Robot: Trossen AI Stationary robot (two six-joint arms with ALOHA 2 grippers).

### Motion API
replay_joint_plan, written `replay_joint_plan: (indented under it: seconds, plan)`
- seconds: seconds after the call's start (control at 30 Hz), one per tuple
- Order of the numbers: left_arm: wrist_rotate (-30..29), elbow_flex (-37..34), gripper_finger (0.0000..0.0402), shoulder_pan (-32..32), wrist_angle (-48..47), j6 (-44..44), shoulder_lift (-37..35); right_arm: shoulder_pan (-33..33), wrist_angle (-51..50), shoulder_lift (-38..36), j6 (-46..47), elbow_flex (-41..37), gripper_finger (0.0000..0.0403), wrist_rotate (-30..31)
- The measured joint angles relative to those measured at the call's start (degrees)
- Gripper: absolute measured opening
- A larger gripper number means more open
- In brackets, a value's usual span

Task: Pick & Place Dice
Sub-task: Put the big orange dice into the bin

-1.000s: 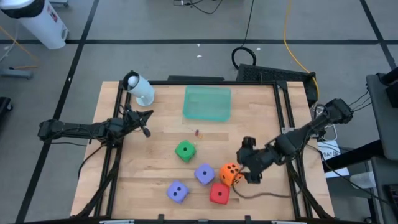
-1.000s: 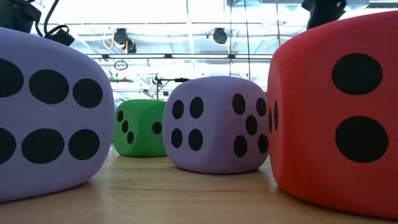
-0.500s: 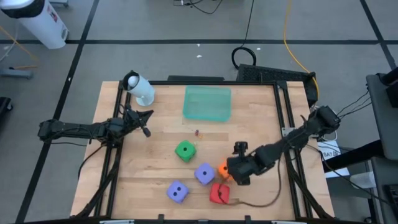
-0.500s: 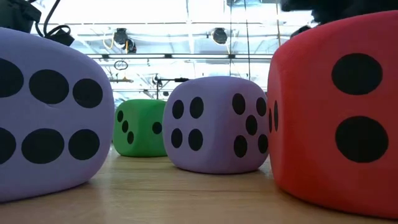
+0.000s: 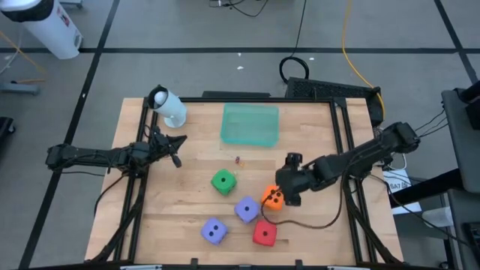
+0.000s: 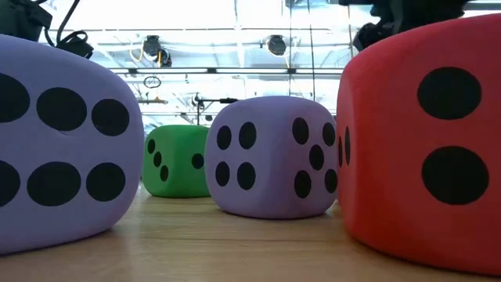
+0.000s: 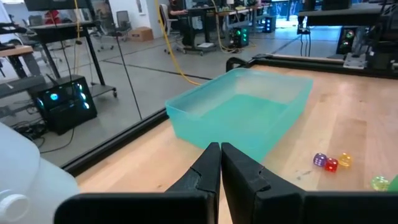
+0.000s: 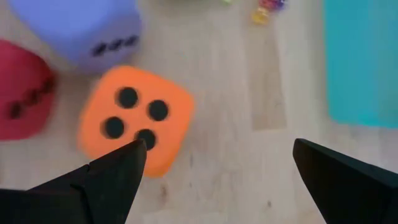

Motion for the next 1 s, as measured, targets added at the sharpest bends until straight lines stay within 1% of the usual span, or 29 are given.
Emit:
replay_joint_plan:
  seconds: [0.03,0.1,0.23,0.3,0.37,0.47,0.6,0.7,0.77,0.9,1.0]
  plan:
    - [0.0,0.0,0.0026,0.0,0.0,0.0,0.0,-0.3,0.7,-0.7,-3.0,0.0,0.0396,-2.5]
    - [0.0,0.0,0.0026,0.0,-0.1,0.5,0.0,-0.1,2.1,-1.5,-10.0,0.0,0.0396,-4.7]
    - [0.0,0.0,0.0026,0.0,0.0,2.0,0.0,0.3,7.0,-1.5,-24.0,0.0,0.0396,-4.6]
    - [-0.1,0.0,0.0026,0.0,-0.1,2.0,0.0,-0.2,9.4,-0.4,-28.9,0.0,0.0396,-3.2]
    - [-0.2,0.0,0.0026,0.0,-0.1,2.6,0.0,-0.9,11.1,0.9,-33.2,0.0,0.0396,-3.3]
    - [-0.2,0.0,0.0026,0.0,-0.1,3.4,0.0,-2.6,10.2,3.4,-38.3,0.9,0.0396,-7.4]
    - [-0.2,0.0,0.0026,0.0,-0.7,2.3,0.0,-3.7,6.2,5.6,-45.9,2.3,0.0396,-12.0]
    - [-0.2,0.0,0.0026,0.0,-1.5,1.2,0.0,-4.0,6.1,5.9,-50.0,2.5,0.0396,-16.3]
    - [-0.2,0.0,0.0026,0.0,-1.6,0.7,0.0,-4.0,5.9,6.1,-51.8,2.5,0.0396,-18.0]
    - [-0.2,0.0,0.0026,0.0,-1.9,0.4,0.0,-4.0,6.2,6.2,-53.4,2.5,0.0396,-18.1]
    - [-0.2,0.0,0.0026,0.0,-1.9,0.3,0.0,-4.2,6.0,8.0,-54.4,2.6,0.0396,-18.2]
